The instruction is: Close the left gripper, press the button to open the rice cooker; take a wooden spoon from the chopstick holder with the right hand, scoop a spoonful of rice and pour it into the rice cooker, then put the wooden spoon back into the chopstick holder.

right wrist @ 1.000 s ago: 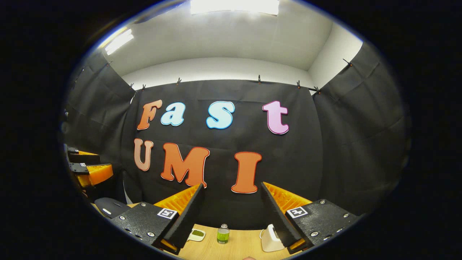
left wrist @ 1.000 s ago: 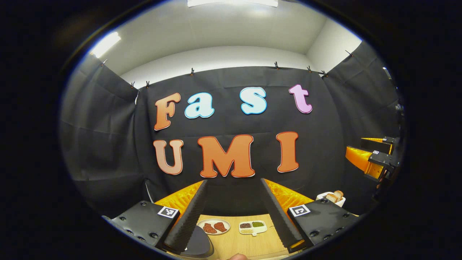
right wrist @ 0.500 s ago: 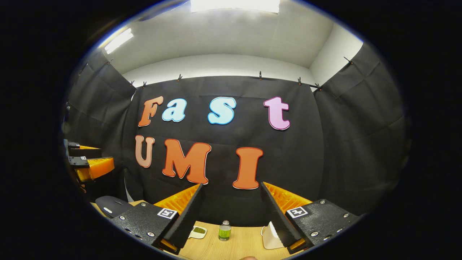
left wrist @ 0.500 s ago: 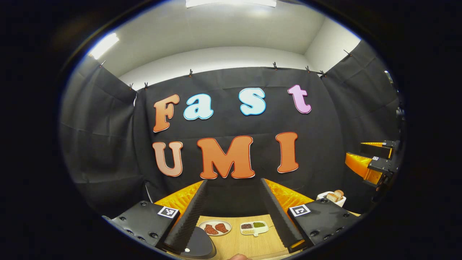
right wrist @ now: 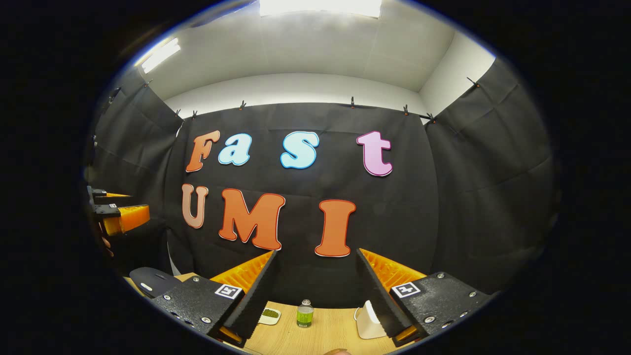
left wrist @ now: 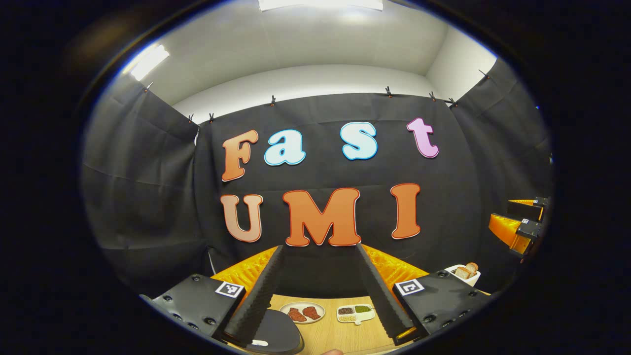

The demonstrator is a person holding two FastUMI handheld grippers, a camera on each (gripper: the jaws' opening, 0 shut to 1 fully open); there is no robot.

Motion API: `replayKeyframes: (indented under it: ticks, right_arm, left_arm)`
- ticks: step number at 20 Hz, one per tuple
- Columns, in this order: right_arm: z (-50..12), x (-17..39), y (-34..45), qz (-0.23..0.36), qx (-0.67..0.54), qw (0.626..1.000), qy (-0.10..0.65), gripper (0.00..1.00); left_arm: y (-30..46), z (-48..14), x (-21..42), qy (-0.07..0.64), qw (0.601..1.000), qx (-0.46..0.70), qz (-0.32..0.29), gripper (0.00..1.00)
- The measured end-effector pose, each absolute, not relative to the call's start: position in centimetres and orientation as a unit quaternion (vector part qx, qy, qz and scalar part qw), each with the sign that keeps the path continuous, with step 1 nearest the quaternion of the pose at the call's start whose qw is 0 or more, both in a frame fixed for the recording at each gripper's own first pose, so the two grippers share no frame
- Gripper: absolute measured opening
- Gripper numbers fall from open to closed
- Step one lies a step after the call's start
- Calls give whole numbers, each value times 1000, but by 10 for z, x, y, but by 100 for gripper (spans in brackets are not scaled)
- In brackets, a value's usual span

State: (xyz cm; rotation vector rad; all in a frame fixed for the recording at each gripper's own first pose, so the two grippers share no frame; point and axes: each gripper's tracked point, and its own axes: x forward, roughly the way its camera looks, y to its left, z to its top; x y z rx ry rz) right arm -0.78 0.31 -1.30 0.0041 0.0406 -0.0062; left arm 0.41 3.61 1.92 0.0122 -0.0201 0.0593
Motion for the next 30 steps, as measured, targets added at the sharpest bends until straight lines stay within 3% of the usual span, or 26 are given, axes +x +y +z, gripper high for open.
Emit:
replayKeyframes:
  ticks: [2, 4, 10, 14, 18, 22, 30]
  right_arm:
    - [-14, -7, 3, -3, 2, 1000, 22, 94]
    - [-15, -8, 7, 1, 4, 1000, 24, 94]
    - [-24, -9, 9, 6, 1, 999, 35, 94]
    - [-31, -10, 5, 1, 1, 999, 43, 96]
    - [-36, -11, 2, -4, 1, 999, 52, 97]
    - [-40, -11, -3, -6, -13, 998, 61, 95]
    - [-52, -14, -12, -18, -20, 996, 80, 95]
  left_arm:
    - [40, 20, 5, -9, 999, 4, 32, 90]
    - [42, 15, 5, -1, 999, 1, 37, 100]
    - [57, -11, 12, 48, 998, 4, 48, 100]
    - [81, -31, 21, 95, 993, 8, 68, 53]
    - [106, -82, 30, 184, 978, 1, 97, 6]
    - [128, -120, 41, 294, 952, -45, 78, 5]
    - [167, -210, 31, 513, 850, -88, 74, 5]
